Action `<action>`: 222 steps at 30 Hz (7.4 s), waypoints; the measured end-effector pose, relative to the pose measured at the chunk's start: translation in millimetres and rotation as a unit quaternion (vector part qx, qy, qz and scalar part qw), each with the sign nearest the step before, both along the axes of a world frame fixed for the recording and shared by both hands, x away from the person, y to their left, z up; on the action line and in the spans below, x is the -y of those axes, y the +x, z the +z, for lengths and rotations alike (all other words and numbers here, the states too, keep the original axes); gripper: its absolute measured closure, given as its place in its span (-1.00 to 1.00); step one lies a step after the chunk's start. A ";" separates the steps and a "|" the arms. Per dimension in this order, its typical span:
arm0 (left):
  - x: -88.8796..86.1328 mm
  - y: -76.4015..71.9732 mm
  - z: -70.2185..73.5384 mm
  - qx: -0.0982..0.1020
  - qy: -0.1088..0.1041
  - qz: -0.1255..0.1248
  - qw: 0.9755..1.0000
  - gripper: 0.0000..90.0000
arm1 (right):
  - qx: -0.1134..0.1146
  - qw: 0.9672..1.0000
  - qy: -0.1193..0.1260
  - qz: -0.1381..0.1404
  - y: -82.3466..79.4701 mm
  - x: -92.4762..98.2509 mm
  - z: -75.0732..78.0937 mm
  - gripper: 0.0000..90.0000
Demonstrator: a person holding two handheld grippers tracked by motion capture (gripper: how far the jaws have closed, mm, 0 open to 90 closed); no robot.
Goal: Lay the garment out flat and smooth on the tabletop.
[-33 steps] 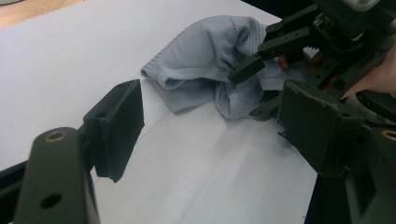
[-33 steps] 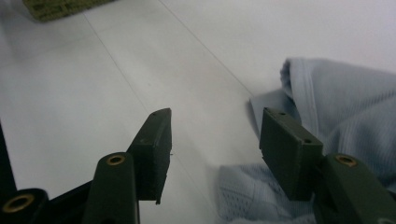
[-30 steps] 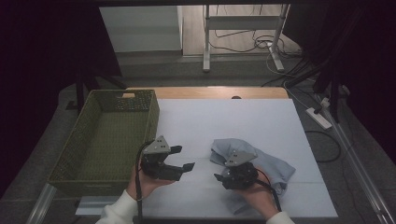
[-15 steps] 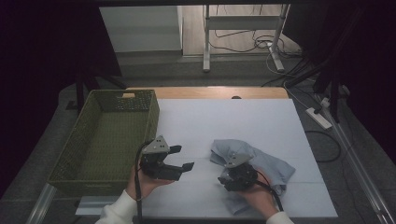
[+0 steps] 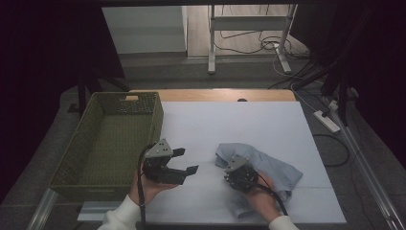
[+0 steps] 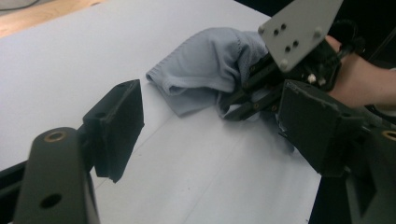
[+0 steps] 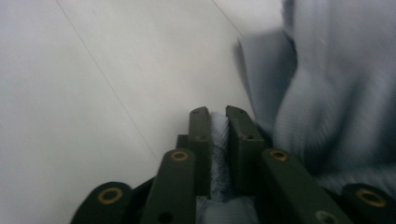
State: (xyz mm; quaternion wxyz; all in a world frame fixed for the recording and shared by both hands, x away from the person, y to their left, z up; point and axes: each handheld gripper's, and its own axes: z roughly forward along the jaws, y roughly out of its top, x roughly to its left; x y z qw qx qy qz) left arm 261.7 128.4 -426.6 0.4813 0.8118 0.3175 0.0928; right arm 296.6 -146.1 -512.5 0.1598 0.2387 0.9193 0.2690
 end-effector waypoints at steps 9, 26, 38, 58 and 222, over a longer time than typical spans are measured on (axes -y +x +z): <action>-4.0 -0.7 1.2 0.002 -0.005 0.007 1.000 -0.48 | -0.005 0.994 0.064 0.084 -10.2 -46.8 5.0 0.86; -4.5 -2.4 1.7 0.003 -0.004 0.005 1.000 -0.48 | -0.032 0.980 0.155 0.122 -31.9 -43.6 15.3 0.08; 8.5 -1.6 -9.8 -0.012 0.015 -0.010 1.000 -0.48 | 0.014 0.980 0.189 0.060 -41.7 20.6 39.7 -0.05; 19.3 5.4 -38.6 -0.056 0.046 -0.025 0.997 -0.48 | 0.008 0.988 0.154 0.031 -59.6 56.7 26.7 -0.10; -10.2 3.4 16.9 -0.007 -0.121 -0.015 0.993 0.74 | 0.104 0.945 0.309 0.008 -43.5 72.0 113.4 0.87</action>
